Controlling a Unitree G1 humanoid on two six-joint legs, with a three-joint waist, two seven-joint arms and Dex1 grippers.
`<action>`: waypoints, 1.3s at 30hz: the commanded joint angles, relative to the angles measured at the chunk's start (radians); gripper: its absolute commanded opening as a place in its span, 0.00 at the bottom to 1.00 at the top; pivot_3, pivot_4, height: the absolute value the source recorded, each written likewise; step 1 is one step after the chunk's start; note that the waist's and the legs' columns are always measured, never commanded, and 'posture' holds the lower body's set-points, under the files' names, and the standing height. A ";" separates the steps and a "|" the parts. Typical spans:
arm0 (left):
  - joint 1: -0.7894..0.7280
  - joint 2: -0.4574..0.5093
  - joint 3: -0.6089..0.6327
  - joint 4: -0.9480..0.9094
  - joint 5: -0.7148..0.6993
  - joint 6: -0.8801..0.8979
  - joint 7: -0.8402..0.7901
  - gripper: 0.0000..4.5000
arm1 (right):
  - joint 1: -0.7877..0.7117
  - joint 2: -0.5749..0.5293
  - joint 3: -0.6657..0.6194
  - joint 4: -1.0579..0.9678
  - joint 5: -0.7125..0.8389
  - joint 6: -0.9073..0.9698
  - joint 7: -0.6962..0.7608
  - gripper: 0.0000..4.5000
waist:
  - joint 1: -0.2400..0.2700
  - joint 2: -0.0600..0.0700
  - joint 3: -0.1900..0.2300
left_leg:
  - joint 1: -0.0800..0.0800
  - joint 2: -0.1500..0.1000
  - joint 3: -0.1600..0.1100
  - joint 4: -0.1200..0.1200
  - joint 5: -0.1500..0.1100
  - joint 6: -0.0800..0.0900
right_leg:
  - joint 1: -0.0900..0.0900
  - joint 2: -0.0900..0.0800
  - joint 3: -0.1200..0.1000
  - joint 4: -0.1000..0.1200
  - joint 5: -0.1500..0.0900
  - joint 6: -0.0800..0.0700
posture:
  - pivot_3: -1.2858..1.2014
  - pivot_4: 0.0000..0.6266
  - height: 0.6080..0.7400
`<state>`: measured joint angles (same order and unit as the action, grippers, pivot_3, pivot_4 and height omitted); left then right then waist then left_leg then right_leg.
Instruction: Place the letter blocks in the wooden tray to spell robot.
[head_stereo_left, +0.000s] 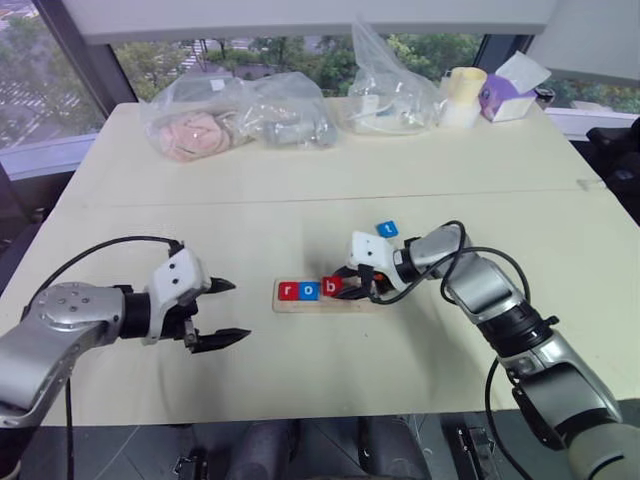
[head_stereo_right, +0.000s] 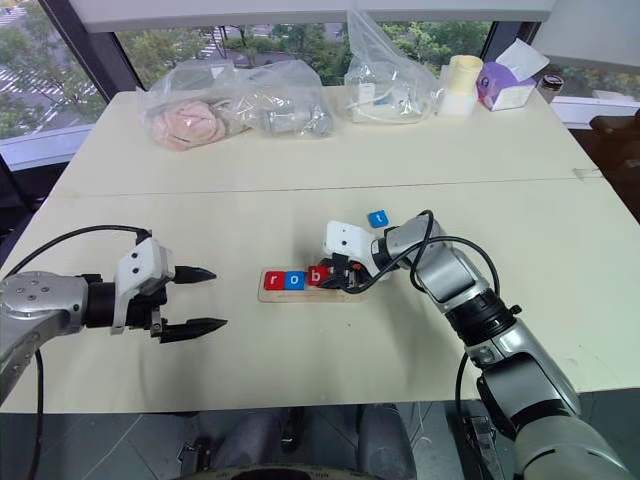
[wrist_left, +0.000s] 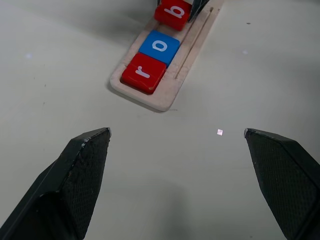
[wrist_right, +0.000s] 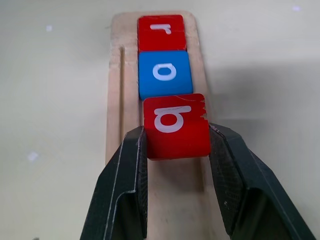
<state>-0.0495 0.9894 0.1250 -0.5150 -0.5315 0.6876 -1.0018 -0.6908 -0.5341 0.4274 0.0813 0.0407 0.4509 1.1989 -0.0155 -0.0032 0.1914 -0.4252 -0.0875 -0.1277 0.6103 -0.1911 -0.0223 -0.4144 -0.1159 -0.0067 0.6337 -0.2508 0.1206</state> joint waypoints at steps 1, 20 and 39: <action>-0.011 0.001 -0.007 -0.008 0.006 -0.017 -0.002 1.00 | -0.020 0.007 -0.004 -0.036 0.004 -0.001 0.003 0.25 | 0.000 0.000 0.000 | 0.000 0.000 0.000 0.000 0.000 0.000 | 0.000 0.000 0.000 0.000 0.000 0.000 | 0.52 0.24 1.00; -0.026 -0.017 -0.033 0.013 0.031 -0.043 0.010 1.00 | -0.040 0.035 -0.093 -0.046 0.052 0.061 -0.068 1.00 | 0.001 0.000 0.000 | 0.000 0.000 0.000 0.000 0.000 0.000 | 0.000 0.000 0.000 0.000 0.000 0.000 | 0.52 0.24 1.00; -0.082 -0.029 -0.034 0.008 -0.043 0.022 -0.003 1.00 | 0.009 0.062 -0.127 0.102 -0.041 -0.085 -0.279 1.00 | -0.003 0.000 0.000 | 0.000 0.000 0.001 0.000 0.000 0.000 | 0.000 0.000 0.000 0.000 0.001 0.000 | 0.52 0.24 1.00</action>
<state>-0.1241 0.9494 0.0901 -0.4936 -0.5755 0.7147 -1.0014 -0.6769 -0.4607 0.3054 0.1952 0.0031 0.3941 0.9120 -0.0181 -0.0033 0.1913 -0.4250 -0.0875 -0.1272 0.6105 -0.1908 -0.0225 -0.4144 -0.1153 -0.0066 0.6340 -0.2503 0.1208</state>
